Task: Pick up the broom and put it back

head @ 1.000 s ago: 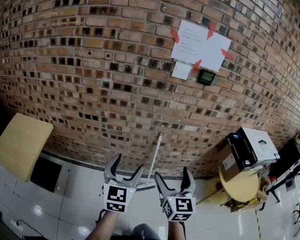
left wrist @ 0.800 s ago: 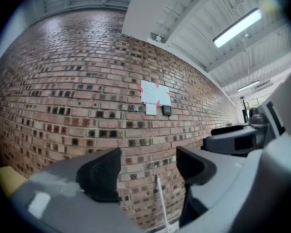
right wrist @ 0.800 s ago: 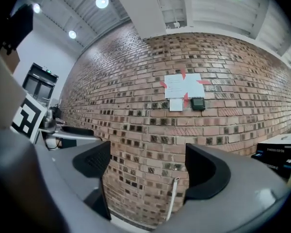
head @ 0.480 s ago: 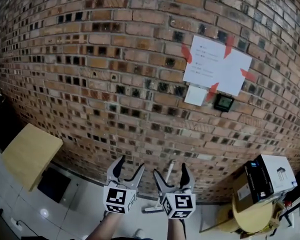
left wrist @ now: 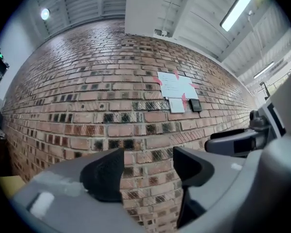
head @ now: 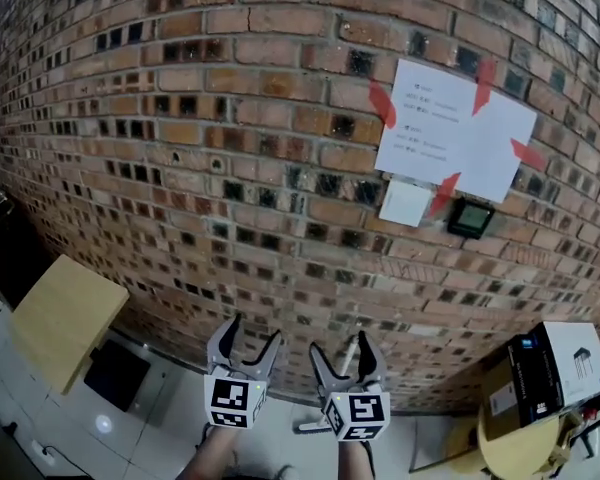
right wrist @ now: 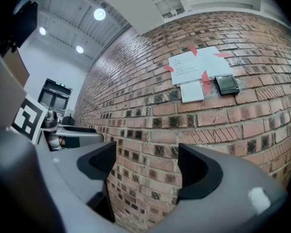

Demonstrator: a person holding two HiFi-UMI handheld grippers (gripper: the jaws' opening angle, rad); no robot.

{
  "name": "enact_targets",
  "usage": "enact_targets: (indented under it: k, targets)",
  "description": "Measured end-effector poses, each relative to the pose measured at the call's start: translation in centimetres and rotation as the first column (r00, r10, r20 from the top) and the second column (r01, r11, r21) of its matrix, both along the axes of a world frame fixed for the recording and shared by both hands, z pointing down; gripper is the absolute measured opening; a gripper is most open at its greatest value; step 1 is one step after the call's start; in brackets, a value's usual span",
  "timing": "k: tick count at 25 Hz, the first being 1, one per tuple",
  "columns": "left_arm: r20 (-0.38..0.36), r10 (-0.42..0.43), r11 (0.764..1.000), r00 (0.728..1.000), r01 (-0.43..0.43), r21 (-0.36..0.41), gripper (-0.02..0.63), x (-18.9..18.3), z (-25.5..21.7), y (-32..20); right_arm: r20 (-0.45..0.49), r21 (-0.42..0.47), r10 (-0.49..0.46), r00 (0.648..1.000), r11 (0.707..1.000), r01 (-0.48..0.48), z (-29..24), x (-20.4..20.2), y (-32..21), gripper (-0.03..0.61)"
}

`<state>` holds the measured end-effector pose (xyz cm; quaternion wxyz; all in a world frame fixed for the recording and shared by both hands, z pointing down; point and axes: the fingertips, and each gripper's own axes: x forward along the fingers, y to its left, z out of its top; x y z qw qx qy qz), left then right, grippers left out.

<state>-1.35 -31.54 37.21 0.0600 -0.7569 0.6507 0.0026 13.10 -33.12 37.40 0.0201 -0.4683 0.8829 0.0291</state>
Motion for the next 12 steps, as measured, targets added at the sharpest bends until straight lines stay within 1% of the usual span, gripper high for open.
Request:
enact_targets:
  k: [2, 4, 5, 6, 7, 10, 12]
  targets:
    - [0.013, 0.014, 1.000, 1.000, -0.014, 0.016, 0.330, -0.3, -0.6, -0.8, 0.003, 0.018, 0.010, 1.000, 1.000, -0.010, -0.7, -0.1, -1.0, 0.399]
    - [0.028, 0.047, 0.999, 0.999, -0.047, 0.023, 0.330, -0.5, -0.9, -1.5, 0.006, 0.042, 0.021, 1.000, 0.999, -0.021, -1.6, -0.5, -1.6, 0.376]
    - [0.023, 0.067, 0.998, 0.997, -0.067, 0.020, 0.334, -0.7, -0.9, -1.9, 0.011, 0.051, 0.027, 1.000, 0.998, -0.027, -1.8, -0.7, -1.8, 0.359]
    - [0.016, 0.082, 0.996, 0.997, -0.082, 0.017, 0.368, -0.9, -0.8, -2.2, 0.015, 0.055, 0.030, 0.999, 0.998, -0.031, -1.9, -1.1, -2.0, 0.345]
    - [0.016, 0.087, 0.996, 0.996, -0.087, 0.019, 0.387, -1.3, -0.8, -2.5, 0.015, 0.055, 0.031, 0.999, 0.998, -0.032, -1.9, -1.7, -2.2, 0.334]
    - [0.035, 0.088, 0.995, 0.996, -0.089, 0.034, 0.385, -2.7, -1.2, -3.0, 0.009, 0.047, 0.056, 0.998, 0.997, -0.056, -1.4, -2.9, -2.9, 0.328]
    - [0.038, 0.099, 0.995, 0.994, -0.100, 0.029, 0.385, -3.3, -1.1, -3.4, 0.008, 0.047, 0.078, 0.997, 0.996, -0.079, -1.4, -3.1, -3.1, 0.330]
